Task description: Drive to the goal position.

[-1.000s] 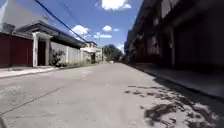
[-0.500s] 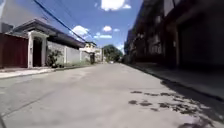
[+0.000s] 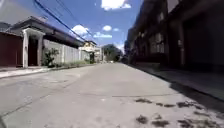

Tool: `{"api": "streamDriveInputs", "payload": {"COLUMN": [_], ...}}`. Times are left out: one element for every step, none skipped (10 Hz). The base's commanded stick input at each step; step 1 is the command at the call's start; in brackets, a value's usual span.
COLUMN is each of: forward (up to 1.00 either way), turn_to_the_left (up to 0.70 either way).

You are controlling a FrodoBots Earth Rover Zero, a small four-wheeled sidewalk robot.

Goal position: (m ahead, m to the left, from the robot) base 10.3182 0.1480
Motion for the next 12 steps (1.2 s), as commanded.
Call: {"api": "streamDriveInputs", "payload": {"forward": [1.00, 1.00, 1.00, 1.00, 1.00, 1.00, 1.00, 1.00, 1.00, 1.00, 1.00, 1.00], "turn_to_the_left": [0.00, 0.00, 0.00, 0.00, 0.00, 0.00, 0.00, 0.00, 0.00, 0.00, 0.00, 0.00]}}
